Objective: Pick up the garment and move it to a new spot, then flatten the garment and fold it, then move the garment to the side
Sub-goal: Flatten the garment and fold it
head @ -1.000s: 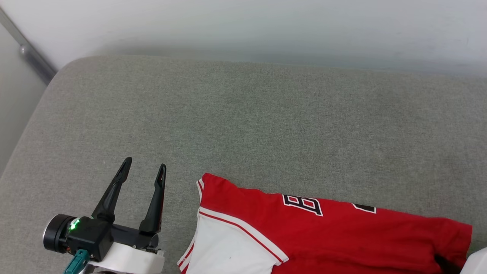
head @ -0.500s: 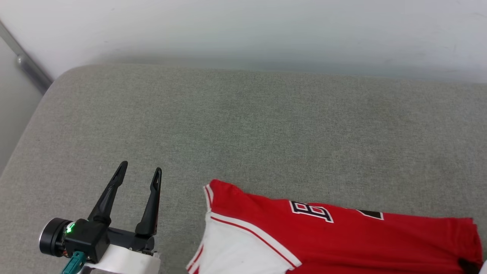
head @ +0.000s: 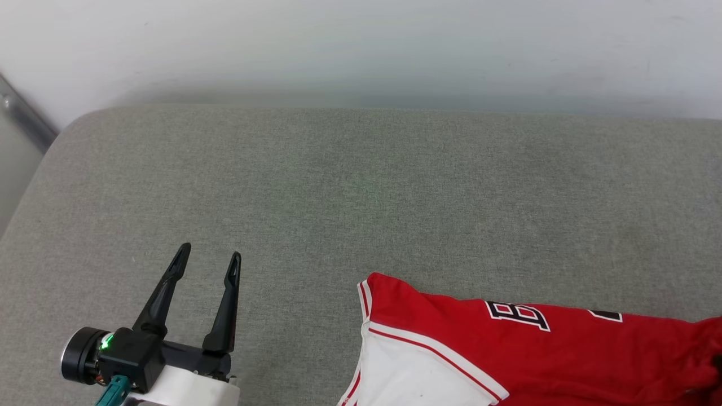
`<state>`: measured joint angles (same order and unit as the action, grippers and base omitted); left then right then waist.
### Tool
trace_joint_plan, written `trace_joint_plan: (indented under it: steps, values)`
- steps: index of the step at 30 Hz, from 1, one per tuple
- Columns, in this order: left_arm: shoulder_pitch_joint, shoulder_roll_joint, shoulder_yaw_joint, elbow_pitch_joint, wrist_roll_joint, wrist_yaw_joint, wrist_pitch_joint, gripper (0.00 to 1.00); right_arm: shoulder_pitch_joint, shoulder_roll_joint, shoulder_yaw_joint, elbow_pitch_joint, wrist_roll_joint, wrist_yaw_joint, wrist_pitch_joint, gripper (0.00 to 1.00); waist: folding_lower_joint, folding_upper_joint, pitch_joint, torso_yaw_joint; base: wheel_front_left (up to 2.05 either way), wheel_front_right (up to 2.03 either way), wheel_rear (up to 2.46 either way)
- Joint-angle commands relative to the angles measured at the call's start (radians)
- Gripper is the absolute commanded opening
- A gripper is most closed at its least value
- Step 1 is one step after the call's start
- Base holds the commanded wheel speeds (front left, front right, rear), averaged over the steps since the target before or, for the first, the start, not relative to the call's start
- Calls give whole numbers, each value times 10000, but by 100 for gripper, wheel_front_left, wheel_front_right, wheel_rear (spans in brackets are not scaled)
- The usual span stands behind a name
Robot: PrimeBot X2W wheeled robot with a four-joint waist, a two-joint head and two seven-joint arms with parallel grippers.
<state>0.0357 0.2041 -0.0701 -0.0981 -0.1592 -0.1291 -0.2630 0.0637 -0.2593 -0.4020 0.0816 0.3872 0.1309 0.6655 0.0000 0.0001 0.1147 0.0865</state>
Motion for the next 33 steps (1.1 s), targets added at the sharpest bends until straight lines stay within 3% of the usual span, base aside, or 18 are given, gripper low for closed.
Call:
trace_joint_plan:
  steps: [1,11,18,25,33]
  values:
    - [77,-21,-36,7,73,-12,-22,100,192,-50,257,-300,30,-3,24,0,0,-1,-28,-7,0,0,0]
    - [130,-7,-200,66,5,-13,-22,100,690,833,2131,-2632,820,-3,1051,0,0,-1,-253,130,0,0,0]
    - [146,58,-337,78,-38,-14,-22,100,666,1688,3540,-3401,1019,-2,1656,0,0,-1,-369,396,0,0,0]
    - [110,65,-444,125,-56,-15,-22,100,266,2083,4749,-3146,1301,-3,1416,0,0,-1,-457,753,0,0,0]
    - [30,39,-676,160,-88,-15,-22,100,-121,2101,5742,-1826,2272,-2,163,0,0,-1,-471,1139,0,0,0]
